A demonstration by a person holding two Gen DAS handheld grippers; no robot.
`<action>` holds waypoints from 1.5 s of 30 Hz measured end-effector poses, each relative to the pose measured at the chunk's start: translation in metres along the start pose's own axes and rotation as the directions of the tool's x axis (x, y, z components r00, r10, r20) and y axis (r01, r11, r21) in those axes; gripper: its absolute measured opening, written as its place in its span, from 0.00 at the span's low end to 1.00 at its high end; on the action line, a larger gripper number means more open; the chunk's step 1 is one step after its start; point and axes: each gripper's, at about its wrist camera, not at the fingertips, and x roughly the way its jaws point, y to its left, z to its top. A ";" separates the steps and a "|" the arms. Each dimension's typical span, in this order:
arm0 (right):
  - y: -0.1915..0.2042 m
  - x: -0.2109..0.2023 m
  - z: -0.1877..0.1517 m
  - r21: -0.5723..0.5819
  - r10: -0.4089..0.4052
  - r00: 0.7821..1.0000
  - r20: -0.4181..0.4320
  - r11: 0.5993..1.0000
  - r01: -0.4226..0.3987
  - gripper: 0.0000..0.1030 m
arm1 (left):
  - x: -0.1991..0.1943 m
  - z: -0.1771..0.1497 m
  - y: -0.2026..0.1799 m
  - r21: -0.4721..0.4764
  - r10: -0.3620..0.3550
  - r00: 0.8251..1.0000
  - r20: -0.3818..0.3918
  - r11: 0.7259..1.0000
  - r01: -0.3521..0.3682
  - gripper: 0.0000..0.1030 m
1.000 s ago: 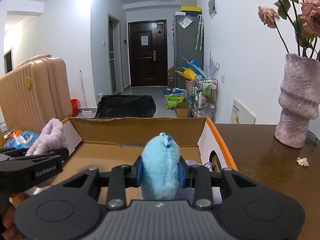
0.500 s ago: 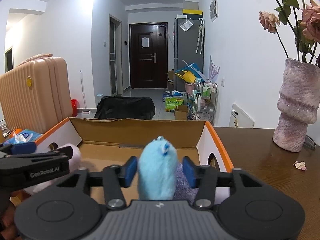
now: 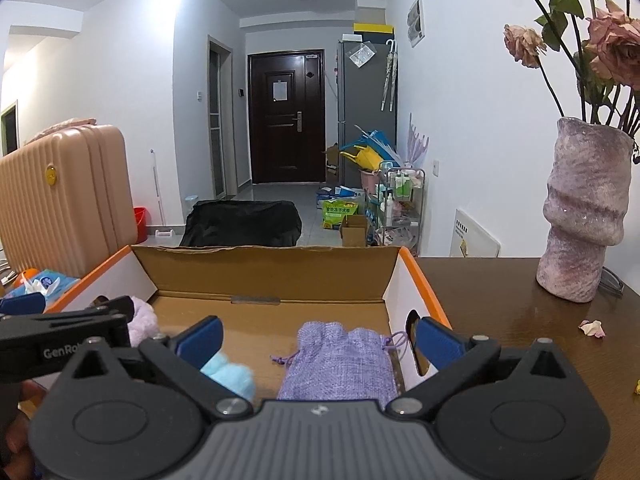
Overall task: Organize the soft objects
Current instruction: 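Open the left gripper to drop the slipper while the right gripper releases the plush into the box, then withdraw both grippers from the box back toward the remaining pile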
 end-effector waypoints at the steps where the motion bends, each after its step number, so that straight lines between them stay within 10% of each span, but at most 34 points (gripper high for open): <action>1: 0.000 0.000 0.000 0.000 -0.001 1.000 0.000 1.000 0.001 1.00 | 0.000 0.000 0.000 0.000 0.001 1.000 0.000 1.000 -0.001 1.00; 45: -0.005 -0.083 -0.009 -0.010 0.007 0.995 0.104 1.000 -0.006 1.00 | -0.071 -0.011 0.037 -0.096 0.050 0.996 0.080 0.995 -0.042 1.00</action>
